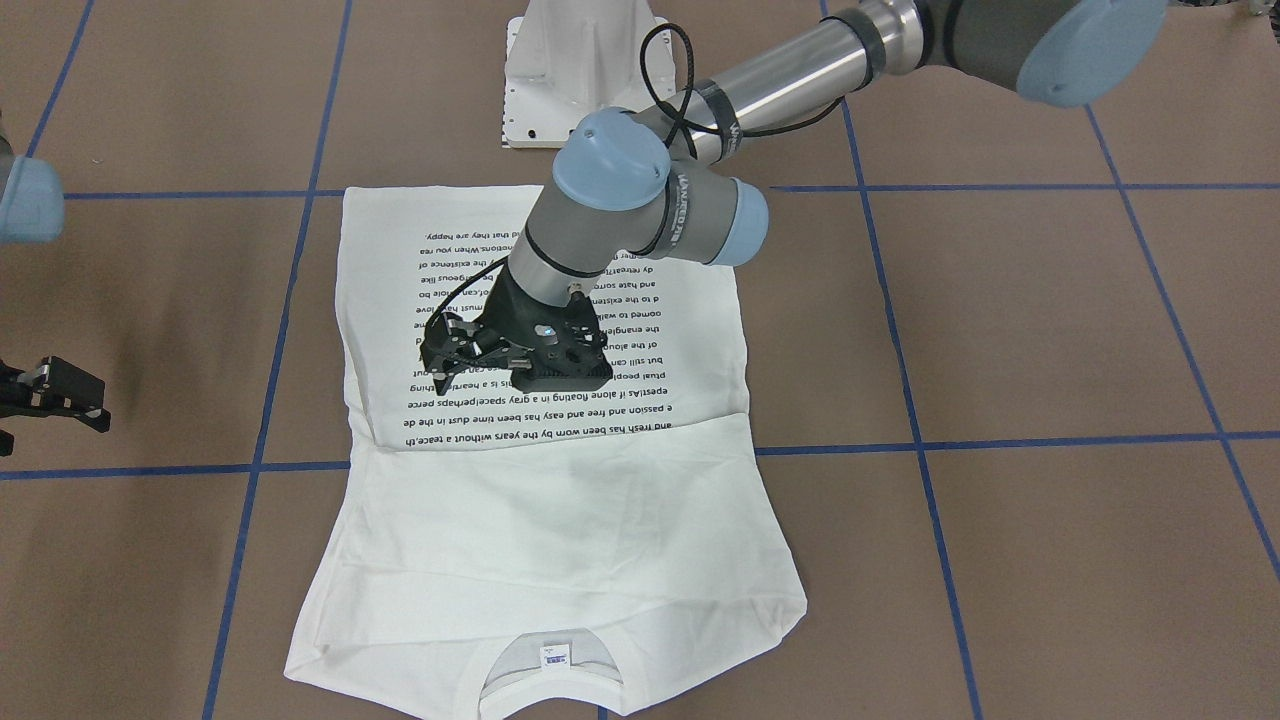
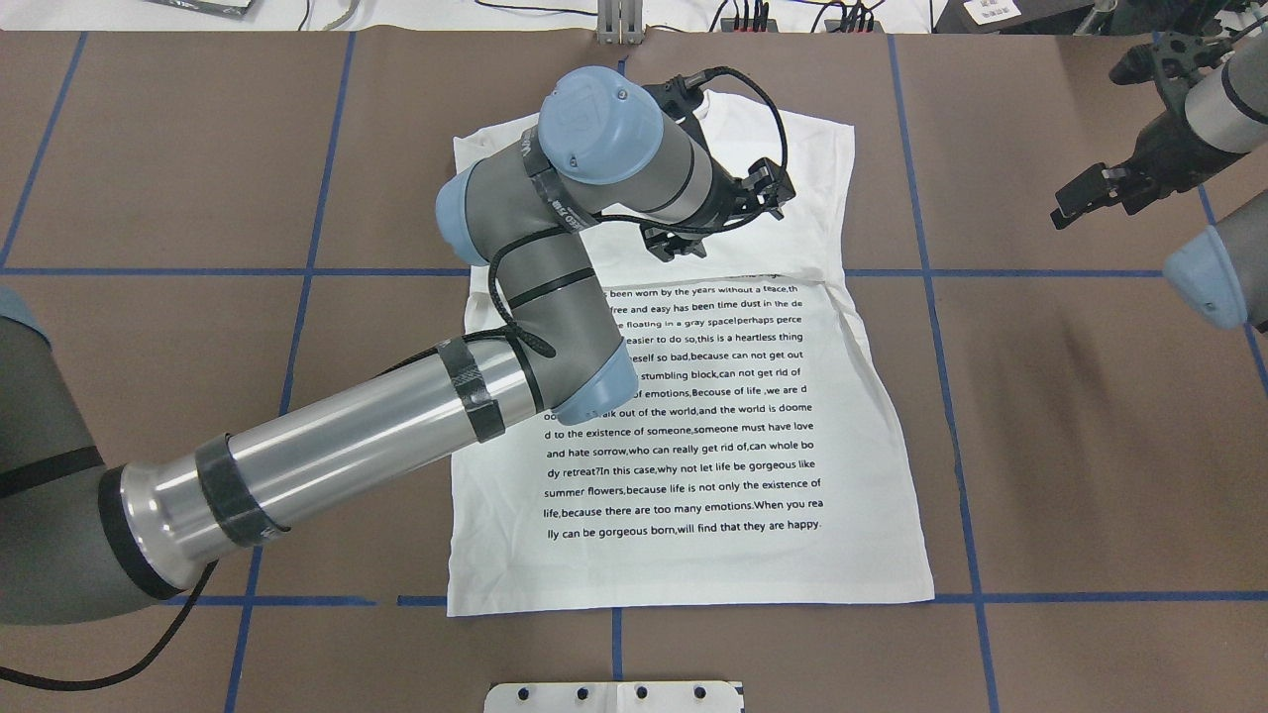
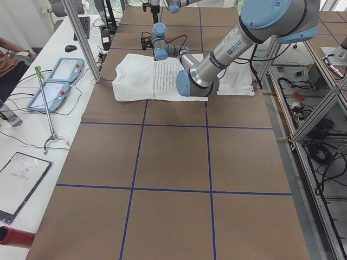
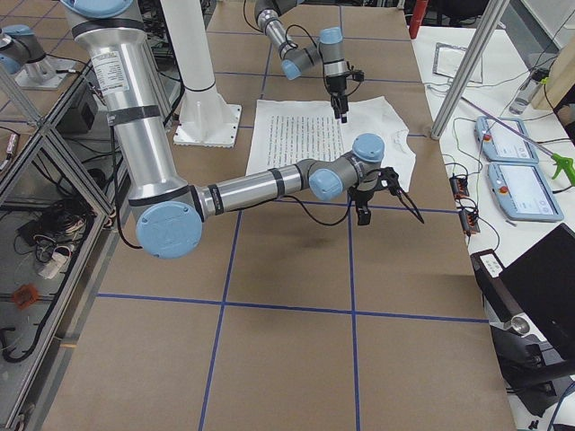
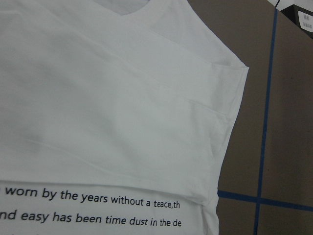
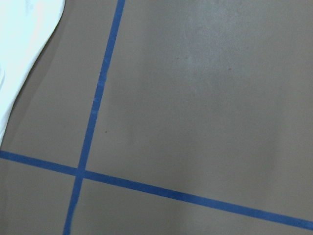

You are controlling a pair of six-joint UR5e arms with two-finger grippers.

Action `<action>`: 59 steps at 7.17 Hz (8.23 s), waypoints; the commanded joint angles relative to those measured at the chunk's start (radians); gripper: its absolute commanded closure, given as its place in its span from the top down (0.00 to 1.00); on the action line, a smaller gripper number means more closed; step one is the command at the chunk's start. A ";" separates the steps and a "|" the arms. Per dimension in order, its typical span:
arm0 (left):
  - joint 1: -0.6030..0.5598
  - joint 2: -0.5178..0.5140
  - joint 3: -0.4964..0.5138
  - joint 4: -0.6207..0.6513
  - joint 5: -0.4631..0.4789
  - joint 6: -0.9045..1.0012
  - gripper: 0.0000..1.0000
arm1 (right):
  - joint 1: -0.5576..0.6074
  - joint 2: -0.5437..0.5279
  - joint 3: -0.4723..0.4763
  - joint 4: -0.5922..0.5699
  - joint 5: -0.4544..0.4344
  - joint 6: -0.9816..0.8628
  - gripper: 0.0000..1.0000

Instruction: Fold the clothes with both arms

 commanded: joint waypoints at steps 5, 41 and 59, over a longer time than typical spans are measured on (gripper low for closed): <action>0.018 0.505 -0.699 0.514 0.004 0.258 0.99 | -0.386 -0.256 0.373 0.030 -0.194 0.469 1.00; 0.369 0.711 -0.784 0.386 0.162 -0.098 0.99 | -0.784 -0.235 0.522 -0.067 -0.368 0.765 0.00; 0.400 0.655 -0.716 0.361 0.147 -0.085 0.00 | -0.708 -0.233 0.536 -0.067 -0.316 0.763 0.00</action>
